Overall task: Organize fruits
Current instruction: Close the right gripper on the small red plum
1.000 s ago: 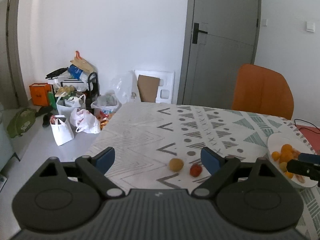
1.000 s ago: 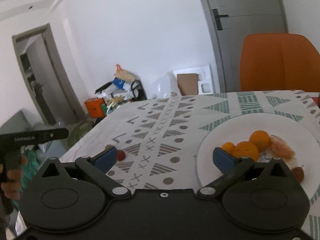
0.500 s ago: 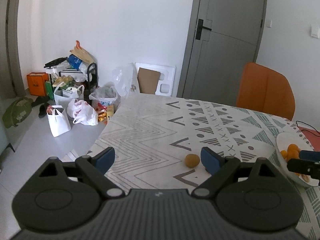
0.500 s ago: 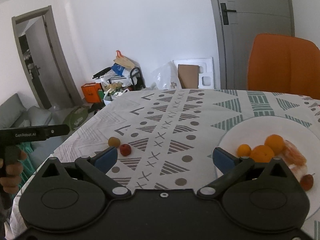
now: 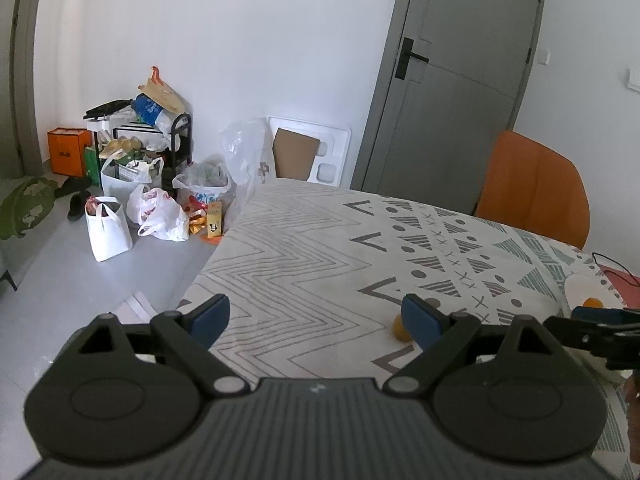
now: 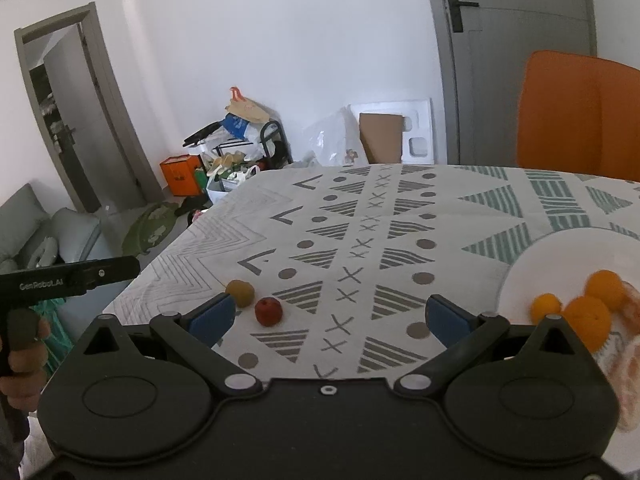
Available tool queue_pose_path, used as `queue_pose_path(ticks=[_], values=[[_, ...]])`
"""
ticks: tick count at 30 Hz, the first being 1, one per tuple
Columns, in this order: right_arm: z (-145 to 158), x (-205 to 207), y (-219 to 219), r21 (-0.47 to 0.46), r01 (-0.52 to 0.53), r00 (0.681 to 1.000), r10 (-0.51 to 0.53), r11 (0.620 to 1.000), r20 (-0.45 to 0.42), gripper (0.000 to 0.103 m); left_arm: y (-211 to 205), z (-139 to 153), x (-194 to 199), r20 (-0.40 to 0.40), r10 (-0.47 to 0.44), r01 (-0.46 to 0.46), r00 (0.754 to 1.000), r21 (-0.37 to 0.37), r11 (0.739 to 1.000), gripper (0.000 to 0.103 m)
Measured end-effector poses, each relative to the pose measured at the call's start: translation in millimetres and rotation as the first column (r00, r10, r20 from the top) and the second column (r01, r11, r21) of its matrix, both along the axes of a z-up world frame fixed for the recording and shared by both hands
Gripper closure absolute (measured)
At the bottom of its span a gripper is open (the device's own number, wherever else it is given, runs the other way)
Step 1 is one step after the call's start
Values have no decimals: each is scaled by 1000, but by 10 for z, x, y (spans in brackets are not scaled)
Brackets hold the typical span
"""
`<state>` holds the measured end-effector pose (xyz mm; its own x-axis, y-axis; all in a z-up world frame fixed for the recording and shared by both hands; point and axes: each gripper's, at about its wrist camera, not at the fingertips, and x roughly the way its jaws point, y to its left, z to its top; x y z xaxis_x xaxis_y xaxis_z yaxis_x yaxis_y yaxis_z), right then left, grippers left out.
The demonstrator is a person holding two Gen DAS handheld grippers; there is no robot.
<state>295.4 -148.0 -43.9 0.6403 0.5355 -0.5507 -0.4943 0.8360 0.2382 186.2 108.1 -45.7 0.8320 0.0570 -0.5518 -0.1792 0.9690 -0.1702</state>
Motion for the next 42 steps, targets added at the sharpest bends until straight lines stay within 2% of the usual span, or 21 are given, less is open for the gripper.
queue_pose_path(ticks=[10,16,18,19,20,21,25,29,36,42], values=[[-120,142,486,-55,-98,995,97,994,-30,19,210,-107,-9,-10,50,-50,999,-17,999,11],[-212,227,675,-72,-124,992,121,990,-46,24,349,-126,-77,-16,97,-97,995,-17,995,12],[-256,265,724,-77,-126,991,122,989,-55,32,404,-132,-109,-17,116,-116,993,-21,993,12],[-284,286,752,-81,-125,991,120,989,-64,43,425,-134,-120,-19,124,-125,992,-24,992,12],[-318,307,771,-86,-125,990,118,988,-79,68,444,-142,-132,-23,133,-134,991,-27,991,12],[-345,315,793,-96,-127,989,118,987,-89,81,450,-149,-135,-25,138,-138,990,-29,990,12],[-262,189,726,-82,-139,989,134,987,-69,82,446,-154,-115,-25,126,-127,992,-38,991,12],[-209,82,572,-86,-100,994,95,991,-61,82,382,-167,-52,-11,83,-84,996,-61,995,12],[-183,-44,301,-59,-4,998,0,998,-66,82,81,-226,148,-10,-33,33,999,-67,997,14],[-230,-162,161,-44,58,996,-61,997,-69,82,-199,-319,299,-18,-128,127,992,-31,991,16]])
